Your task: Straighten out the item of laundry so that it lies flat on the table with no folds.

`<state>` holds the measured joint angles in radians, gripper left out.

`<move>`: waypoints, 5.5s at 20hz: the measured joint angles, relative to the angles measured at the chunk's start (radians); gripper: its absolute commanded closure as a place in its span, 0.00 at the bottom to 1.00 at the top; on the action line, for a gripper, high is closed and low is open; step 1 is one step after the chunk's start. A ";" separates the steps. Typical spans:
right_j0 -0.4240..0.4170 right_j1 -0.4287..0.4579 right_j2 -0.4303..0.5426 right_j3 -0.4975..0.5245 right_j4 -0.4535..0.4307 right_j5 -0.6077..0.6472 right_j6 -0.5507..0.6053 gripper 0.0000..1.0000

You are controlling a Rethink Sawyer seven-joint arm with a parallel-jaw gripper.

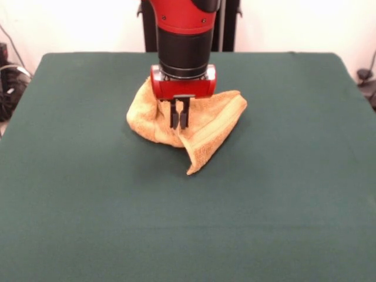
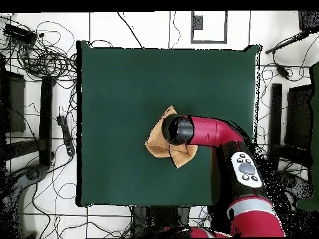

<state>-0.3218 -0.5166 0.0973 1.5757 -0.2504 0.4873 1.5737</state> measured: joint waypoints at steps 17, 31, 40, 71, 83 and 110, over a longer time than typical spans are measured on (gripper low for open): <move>0.000 -0.055 0.000 0.083 0.014 0.000 0.000 1.00; 0.000 -0.063 0.000 0.133 0.028 -0.002 0.000 1.00; 0.015 -0.107 -0.002 0.232 0.059 -0.092 0.000 1.00; 0.058 -0.187 -0.011 0.516 0.134 -0.283 0.000 1.00; 0.058 -0.205 -0.011 0.600 0.169 -0.299 0.000 1.00; 0.109 -0.269 -0.021 0.712 0.290 -0.337 0.001 1.00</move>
<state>-0.2123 -0.7858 0.0766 2.2880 0.0397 0.1500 1.5743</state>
